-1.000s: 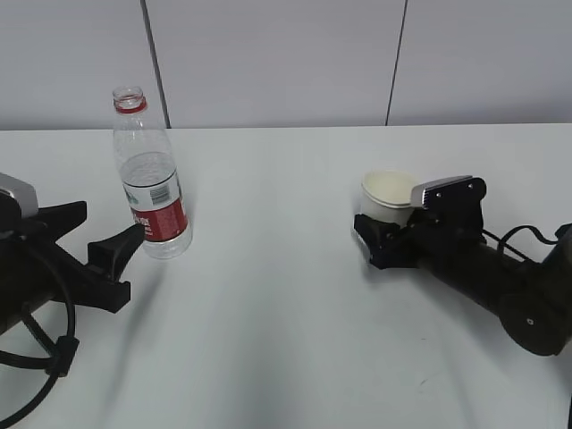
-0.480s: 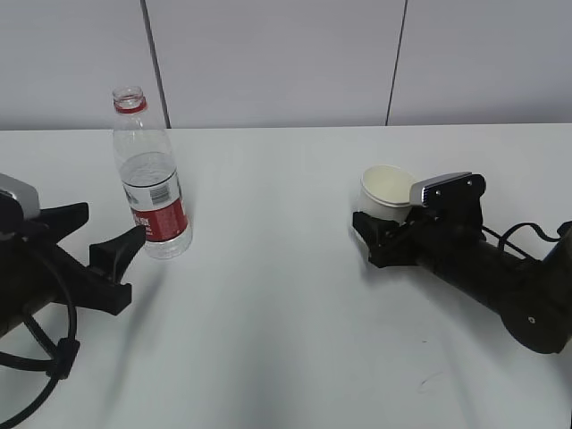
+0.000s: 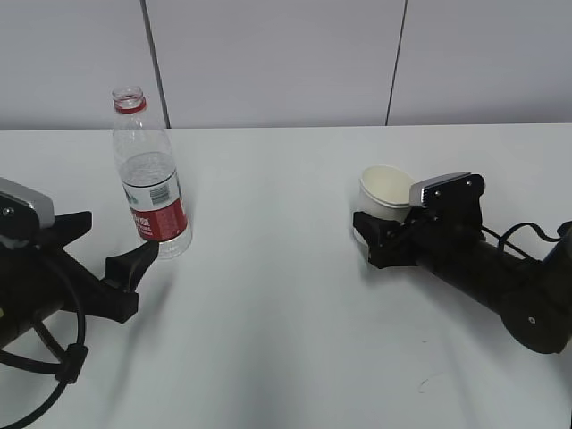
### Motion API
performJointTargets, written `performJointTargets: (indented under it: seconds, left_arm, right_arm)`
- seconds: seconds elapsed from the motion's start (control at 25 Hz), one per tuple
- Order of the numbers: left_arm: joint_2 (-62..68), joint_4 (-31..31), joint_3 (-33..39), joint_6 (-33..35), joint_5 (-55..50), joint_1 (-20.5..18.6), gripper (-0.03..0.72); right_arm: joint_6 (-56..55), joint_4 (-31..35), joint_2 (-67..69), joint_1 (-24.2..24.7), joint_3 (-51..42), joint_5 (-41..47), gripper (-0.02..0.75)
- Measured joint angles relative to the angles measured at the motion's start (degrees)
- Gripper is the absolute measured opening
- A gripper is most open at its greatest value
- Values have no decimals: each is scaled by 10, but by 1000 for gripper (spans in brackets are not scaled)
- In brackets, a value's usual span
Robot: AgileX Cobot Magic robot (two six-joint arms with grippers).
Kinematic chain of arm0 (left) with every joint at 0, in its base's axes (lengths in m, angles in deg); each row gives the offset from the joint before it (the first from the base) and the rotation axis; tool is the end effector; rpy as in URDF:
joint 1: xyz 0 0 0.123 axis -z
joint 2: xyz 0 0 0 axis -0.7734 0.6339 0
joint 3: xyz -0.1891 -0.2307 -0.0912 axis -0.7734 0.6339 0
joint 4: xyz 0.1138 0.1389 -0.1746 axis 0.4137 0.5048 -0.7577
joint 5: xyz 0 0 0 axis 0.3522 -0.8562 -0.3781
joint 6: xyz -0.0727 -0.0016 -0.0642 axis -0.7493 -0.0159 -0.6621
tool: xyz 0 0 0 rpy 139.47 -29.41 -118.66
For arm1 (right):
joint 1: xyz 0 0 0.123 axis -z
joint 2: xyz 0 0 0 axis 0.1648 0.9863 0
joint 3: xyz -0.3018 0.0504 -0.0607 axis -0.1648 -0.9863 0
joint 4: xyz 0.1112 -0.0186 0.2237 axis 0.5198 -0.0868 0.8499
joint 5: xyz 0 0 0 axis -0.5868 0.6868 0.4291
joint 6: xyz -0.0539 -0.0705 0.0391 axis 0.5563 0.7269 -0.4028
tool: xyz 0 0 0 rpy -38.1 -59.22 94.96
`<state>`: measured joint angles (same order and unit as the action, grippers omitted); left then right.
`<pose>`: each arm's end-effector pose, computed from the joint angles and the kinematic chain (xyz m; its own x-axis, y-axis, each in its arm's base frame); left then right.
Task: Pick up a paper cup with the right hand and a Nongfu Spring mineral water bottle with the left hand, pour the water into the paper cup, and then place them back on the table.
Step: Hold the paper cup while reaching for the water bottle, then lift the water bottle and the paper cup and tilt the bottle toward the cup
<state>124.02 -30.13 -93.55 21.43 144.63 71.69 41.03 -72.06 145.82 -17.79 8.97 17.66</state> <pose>0.2314 -0.0976 0.1553 -0.1976 0.1669 -0.9660 0.4514 0.8902 0.0614 0.3724 0.0812 0.0821 -0.2375 -0.0401 -0.9706 -0.4041 0.9127 0.0611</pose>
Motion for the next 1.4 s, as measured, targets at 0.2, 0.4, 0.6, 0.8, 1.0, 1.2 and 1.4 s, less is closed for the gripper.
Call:
performJointTargets:
  seconds: [0.2,0.4,0.6,0.8,1.0,1.2,1.4]
  left_arm:
    - [20,-3,-32,0,1,0,608]
    - [66,-30,-76,0,1,0,608]
    - [108,-57,-121,0,1,0,608]
    - [149,-59,-170,0,0,0,608]
    - [179,-61,-211,-1,1,0,587]
    - [189,-65,-220,-3,1,0,440]
    - [189,-65,-220,-3,1,0,397]
  right_arm:
    - [0,0,0,0,0,0,524]
    - [0,0,0,0,0,0,524]
    - [0,0,0,0,0,0,524]
    - [0,-5,0,0,0,0,524]
    - [0,-24,0,0,0,0,524]
    - [0,-26,0,0,0,0,524]
    - [0,-27,0,0,0,0,524]
